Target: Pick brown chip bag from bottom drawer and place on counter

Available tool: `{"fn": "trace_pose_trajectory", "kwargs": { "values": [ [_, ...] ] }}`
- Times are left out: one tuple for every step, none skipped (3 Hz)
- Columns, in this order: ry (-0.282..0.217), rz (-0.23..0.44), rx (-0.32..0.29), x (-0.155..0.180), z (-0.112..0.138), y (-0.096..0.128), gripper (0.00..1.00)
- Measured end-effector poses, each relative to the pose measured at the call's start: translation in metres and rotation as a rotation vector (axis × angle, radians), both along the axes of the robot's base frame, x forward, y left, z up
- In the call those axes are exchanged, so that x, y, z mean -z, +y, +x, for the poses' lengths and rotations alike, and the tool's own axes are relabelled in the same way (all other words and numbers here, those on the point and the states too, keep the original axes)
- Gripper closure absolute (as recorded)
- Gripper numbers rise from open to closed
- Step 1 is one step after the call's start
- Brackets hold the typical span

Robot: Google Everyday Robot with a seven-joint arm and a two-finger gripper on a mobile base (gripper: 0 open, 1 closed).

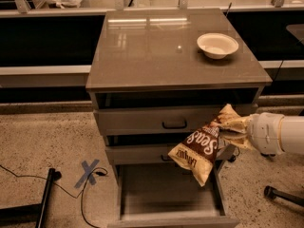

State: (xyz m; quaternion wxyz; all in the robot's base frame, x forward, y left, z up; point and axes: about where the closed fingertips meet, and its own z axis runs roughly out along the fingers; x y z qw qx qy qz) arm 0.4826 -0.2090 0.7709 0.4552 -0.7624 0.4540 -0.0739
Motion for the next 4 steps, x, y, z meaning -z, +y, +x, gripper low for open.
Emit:
{"fn": "trace_pose_trajectory", "kwargs": {
  "values": [
    [-0.052, 0.089, -0.021, -0.031, 0.010, 0.011, 1.00],
    [-0.169, 0.192, -0.090, -0.111, 0.011, 0.041, 1.00],
    [-0.227, 0.200, -0.114, -0.158, 0.008, 0.058, 1.00],
    [-0.264, 0.189, -0.128, -0.197, 0.018, 0.074, 1.00]
  ]
}}
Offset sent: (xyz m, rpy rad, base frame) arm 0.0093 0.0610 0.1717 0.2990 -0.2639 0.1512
